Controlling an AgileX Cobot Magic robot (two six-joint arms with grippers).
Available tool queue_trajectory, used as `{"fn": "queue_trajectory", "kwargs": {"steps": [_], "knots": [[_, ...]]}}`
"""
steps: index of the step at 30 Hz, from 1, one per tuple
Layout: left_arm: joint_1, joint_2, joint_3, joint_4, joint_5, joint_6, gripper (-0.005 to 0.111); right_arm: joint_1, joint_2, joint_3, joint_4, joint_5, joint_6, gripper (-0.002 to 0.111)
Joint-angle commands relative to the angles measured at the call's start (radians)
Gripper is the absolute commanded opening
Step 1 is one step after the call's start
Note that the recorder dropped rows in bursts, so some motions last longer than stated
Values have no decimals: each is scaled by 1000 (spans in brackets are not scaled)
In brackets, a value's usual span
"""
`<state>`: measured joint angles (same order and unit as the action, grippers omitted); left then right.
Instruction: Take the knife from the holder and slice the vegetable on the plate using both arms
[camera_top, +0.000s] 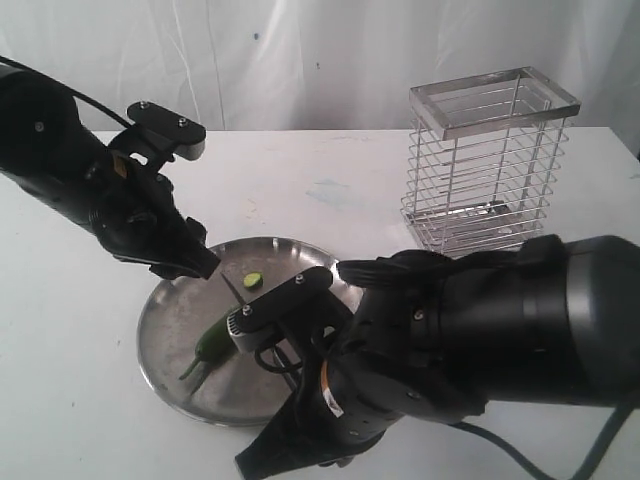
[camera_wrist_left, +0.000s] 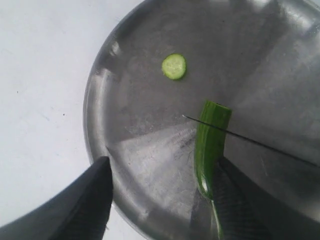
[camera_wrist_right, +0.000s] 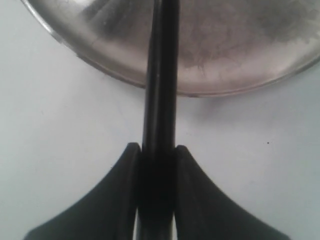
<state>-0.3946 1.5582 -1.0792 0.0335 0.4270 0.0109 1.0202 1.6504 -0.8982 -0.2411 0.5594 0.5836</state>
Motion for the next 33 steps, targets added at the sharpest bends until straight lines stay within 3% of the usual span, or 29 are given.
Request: {"fn": "queue_trajectory", "kwargs": {"steps": [1,33], "knots": [[5,-10,43,-7,-42,-19,62,8,12,4,2,-20,2,0],[3,-10,73,-130,-175,-11,62,-55,90,-45,-41,-103,8,0]]}}
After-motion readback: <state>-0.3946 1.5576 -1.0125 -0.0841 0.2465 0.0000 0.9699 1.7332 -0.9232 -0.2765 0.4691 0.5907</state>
